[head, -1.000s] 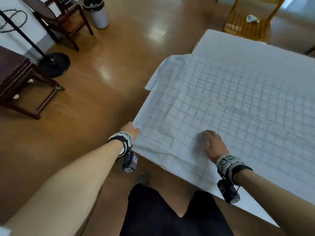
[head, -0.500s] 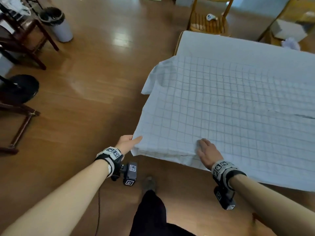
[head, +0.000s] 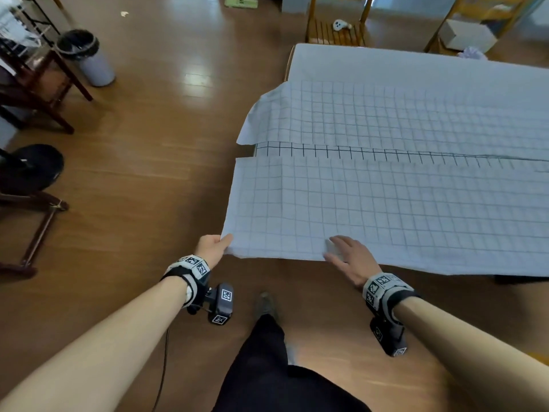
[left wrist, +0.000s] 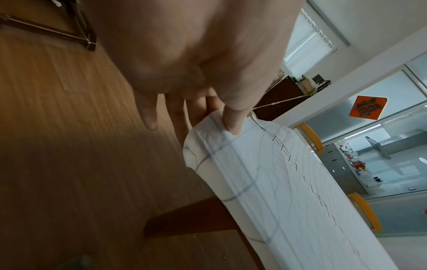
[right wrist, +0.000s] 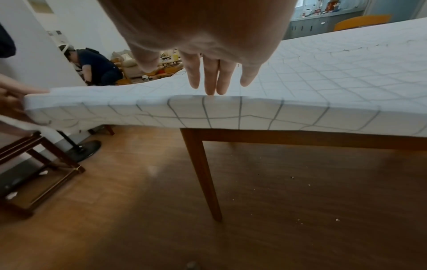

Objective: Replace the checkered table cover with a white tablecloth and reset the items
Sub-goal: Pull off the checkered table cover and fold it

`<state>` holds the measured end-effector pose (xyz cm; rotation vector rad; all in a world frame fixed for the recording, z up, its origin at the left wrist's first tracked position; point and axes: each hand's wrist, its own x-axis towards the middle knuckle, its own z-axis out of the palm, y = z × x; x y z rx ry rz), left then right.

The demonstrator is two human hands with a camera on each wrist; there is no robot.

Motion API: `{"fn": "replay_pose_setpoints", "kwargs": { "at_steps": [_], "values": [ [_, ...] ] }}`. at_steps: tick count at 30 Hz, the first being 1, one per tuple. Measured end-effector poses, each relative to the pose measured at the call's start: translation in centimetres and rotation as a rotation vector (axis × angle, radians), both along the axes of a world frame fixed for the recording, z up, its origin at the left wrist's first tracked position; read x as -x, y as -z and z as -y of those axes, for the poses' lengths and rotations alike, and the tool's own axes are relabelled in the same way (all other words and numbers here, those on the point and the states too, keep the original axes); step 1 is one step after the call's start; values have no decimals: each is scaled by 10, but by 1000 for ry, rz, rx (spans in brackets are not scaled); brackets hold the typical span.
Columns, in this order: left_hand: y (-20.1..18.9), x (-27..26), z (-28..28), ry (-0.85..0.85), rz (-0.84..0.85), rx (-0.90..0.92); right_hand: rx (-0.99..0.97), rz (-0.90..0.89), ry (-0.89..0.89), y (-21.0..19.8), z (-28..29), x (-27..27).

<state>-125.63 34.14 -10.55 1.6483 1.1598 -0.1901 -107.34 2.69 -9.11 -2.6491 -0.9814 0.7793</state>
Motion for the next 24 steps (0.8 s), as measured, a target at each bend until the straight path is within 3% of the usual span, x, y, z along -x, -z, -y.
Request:
{"fn": "replay_pose_setpoints", "kwargs": {
  "at_steps": [3,5,8,10,18,21,24],
  "values": [
    [3,14,7,-19,0,4,9,98,-129,5,9,18],
    [-7,21,15,-100,30,101,40,167,-184,5,9,27],
    [-18,29,25,-261,132,299,72,253,-193,5,3,35],
    [-26,34,29,-299,226,308,73,285,-181,4,-4,39],
    [-64,17,11,-137,371,166,73,344,-127,-8,-20,41],
    [-80,-4,-13,-60,409,39,27,314,-33,-26,-25,26],
    [-101,-31,-38,-10,570,1,-6,292,41,-55,-36,-1]
  ]
}}
